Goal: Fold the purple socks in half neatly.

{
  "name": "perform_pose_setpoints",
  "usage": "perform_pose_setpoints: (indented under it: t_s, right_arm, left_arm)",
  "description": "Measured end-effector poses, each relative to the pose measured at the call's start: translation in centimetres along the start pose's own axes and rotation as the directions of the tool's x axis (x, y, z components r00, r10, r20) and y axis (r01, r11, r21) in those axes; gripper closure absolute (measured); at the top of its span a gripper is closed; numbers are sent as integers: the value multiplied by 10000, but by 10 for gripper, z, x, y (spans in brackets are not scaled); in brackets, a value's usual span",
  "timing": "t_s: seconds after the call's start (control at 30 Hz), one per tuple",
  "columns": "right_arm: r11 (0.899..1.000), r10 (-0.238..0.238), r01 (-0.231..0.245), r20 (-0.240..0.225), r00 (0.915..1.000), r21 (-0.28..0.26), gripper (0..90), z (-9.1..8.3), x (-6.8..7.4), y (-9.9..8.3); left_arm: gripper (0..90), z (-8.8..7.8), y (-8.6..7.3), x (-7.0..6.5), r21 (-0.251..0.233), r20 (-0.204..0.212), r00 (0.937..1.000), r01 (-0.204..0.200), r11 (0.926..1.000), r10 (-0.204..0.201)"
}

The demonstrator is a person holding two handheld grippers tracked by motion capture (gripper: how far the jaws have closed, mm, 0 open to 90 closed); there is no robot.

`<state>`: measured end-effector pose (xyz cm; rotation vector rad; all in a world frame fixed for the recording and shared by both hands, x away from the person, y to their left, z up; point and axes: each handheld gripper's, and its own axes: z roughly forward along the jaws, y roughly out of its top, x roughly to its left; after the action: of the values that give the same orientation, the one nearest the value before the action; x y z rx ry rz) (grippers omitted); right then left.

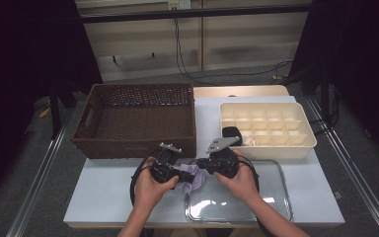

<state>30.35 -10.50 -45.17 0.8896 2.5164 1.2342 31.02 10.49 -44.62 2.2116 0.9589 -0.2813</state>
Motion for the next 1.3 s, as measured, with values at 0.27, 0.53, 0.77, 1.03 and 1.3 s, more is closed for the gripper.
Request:
perform_pose_setpoints:
  t_s: [0.27,0.53,0.77,1.03,1.3]
  right_arm:
    - [9998,-175,175,-188,9997,13,835,7,8,5]
    - [9995,25,-19,-189,9998,299,827,12,2,-6]
    - [9993,-24,29,-152,9999,374,826,13,1,-12]
    - [9993,-22,25,-80,10000,361,824,12,0,-13]
    - [10000,23,-23,-123,9999,-33,835,4,3,-7]
  left_arm:
    - [683,1,0,-2,-188,75,9999,82,9998,-80]
    - [574,-11,2,-1,-631,-132,9999,-55,9980,47]
    - [570,-22,2,2,-1006,-255,9997,-6,9949,-20]
    - [717,-8,-2,1,-307,-450,9986,-300,9991,286]
    - [823,10,-4,-1,197,-676,9958,-601,9980,613]
